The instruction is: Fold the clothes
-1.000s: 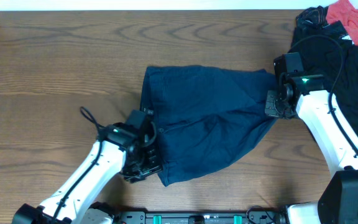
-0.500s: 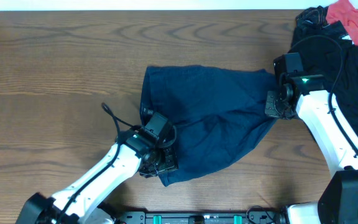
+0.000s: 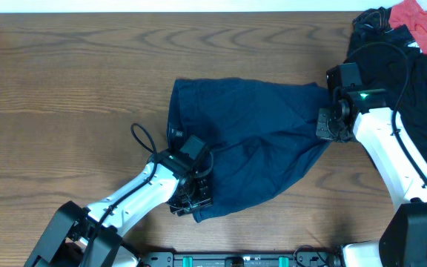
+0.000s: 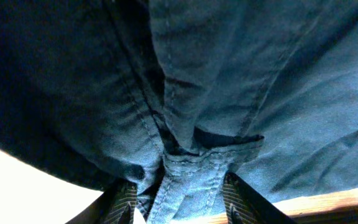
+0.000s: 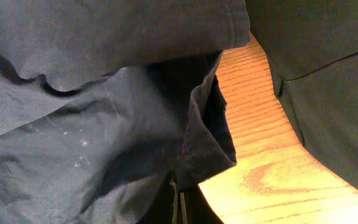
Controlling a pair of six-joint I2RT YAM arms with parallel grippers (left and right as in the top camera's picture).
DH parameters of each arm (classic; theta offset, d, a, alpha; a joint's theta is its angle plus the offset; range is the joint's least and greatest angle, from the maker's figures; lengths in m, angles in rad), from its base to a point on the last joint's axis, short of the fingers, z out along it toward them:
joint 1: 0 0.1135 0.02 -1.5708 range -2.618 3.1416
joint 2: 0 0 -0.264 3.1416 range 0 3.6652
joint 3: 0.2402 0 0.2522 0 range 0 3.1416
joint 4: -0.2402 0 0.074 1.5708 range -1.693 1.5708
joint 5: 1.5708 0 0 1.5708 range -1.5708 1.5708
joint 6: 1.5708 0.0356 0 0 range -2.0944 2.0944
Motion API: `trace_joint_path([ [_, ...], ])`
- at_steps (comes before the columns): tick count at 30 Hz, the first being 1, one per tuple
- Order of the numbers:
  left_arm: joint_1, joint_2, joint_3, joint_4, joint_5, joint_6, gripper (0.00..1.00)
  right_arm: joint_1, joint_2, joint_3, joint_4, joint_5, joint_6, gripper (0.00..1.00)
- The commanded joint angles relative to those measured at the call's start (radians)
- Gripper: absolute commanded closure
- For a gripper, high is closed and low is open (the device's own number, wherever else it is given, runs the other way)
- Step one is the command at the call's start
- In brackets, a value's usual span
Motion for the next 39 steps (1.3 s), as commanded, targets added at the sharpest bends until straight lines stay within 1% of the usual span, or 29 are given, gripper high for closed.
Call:
trace_joint_path([
  [1,-0.004,0.005,-0.004,0.0,0.023,0.01,0.57,0.001,0.001,-0.003,-0.003,0.0,0.013,0.99],
  [3,-0.004,0.005,-0.004,0.001,0.045,0.01,0.59,0.001,0.001,-0.003,-0.003,0.0,0.013,0.99],
  [5,-0.01,0.005,-0.004,0.004,0.064,0.01,0.59,0.001,0.001,-0.003,-0.003,0.0,0.013,0.99],
  [13,-0.066,0.005,-0.004,0.019,0.063,0.009,0.59,0.001,0.001,-0.003,-0.003,0.0,0.013,0.99],
  [18,-0.066,0.005,-0.004,0.01,0.068,0.009,0.59,0.001,0.001,-0.003,-0.003,0.0,0.013,0.99],
  [23,-0.066,0.003,0.002,0.008,0.142,0.01,0.58,0.001,0.001,-0.003,-0.002,0.0,0.014,0.99],
  [32,-0.066,0.003,0.005,0.008,0.176,0.009,0.57,0.001,0.001,-0.003,-0.003,0.0,0.013,0.99],
  [35,-0.066,0.003,0.004,0.016,0.158,0.009,0.57,0.001,0.001,-0.003,-0.003,0.0,0.013,0.99],
  [39,-0.067,0.004,0.003,0.019,0.026,0.009,0.57,0.001,0.001,-0.003,-0.004,0.0,0.013,0.99],
])
